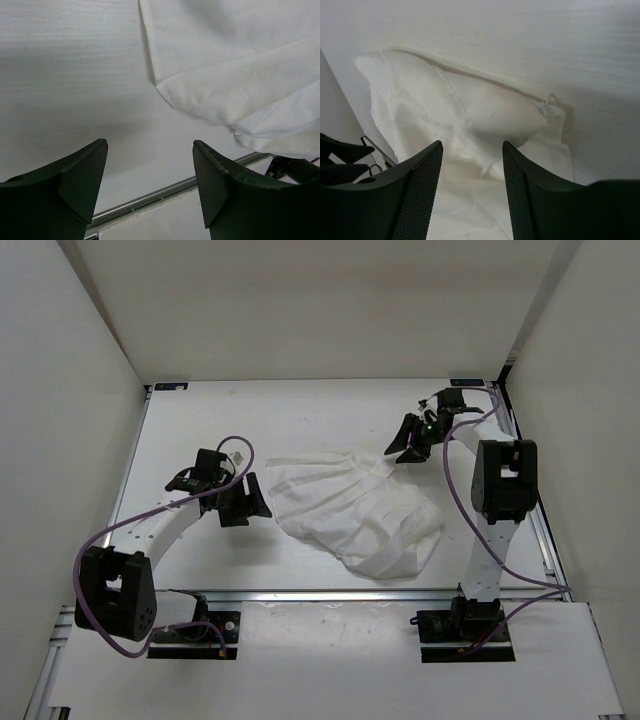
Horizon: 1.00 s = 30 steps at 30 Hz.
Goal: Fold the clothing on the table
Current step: Flatten the skirt out
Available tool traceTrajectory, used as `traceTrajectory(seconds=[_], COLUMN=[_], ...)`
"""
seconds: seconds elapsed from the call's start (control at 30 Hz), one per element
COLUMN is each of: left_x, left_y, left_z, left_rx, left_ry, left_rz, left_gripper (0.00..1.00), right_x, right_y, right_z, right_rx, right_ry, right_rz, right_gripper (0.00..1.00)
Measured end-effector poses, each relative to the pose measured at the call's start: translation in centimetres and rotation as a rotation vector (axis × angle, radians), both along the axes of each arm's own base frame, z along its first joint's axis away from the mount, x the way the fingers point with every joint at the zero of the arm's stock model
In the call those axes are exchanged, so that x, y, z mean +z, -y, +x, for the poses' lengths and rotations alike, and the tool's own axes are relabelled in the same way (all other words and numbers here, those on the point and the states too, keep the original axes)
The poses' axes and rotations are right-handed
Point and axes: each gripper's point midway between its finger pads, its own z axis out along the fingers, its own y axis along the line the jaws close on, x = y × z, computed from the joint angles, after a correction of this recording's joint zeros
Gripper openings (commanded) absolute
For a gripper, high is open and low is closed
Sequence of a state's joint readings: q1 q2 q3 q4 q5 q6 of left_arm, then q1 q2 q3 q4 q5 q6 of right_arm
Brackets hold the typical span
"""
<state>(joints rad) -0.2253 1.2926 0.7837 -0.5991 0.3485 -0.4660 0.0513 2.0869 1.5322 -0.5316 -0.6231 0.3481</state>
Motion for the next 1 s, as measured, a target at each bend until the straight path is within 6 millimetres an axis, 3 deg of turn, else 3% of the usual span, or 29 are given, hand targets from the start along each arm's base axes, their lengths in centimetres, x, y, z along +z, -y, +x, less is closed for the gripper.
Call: traceTrajectory(seconds=[0.23,0.47,0.8,0.9,1.0], left_x=[-0.1,-0.3,-0.3,-0.3,-0.3], left_y=[-0.3,-1.1,-1.0,-1.0,-1.1], left_z=[-0.4,-0.6,-0.7,-0.7,-0.6], left_rx=[0.0,0.024,0.018,0.02,0.024], left_ry=[-0.008,-0.012,-0.012,-0.012,-0.012], left_rz=[0.005,0.008,0.007,0.007,0.008], left_gripper=[0.8,0.8,0.79,0.8,0.8], right_x=[-1.3,-2.5,-2.5,-2.7,-2.9], right_y=[0.3,0.5,1.3,1.0,0.0], right_z=[2.2,0.6,-0.4,-0.6,0.0], right_rx=[-0.037,-0.048,-0.078,-0.082,-0.083], right_ry=[-0.034,-0.077,-0.096,-0.107,-0.08], right_rz=[-0.107,-0.255,-0.277,-0.267,-0.223], right_gripper=[0.53,0.54,0.54,0.5,0.35])
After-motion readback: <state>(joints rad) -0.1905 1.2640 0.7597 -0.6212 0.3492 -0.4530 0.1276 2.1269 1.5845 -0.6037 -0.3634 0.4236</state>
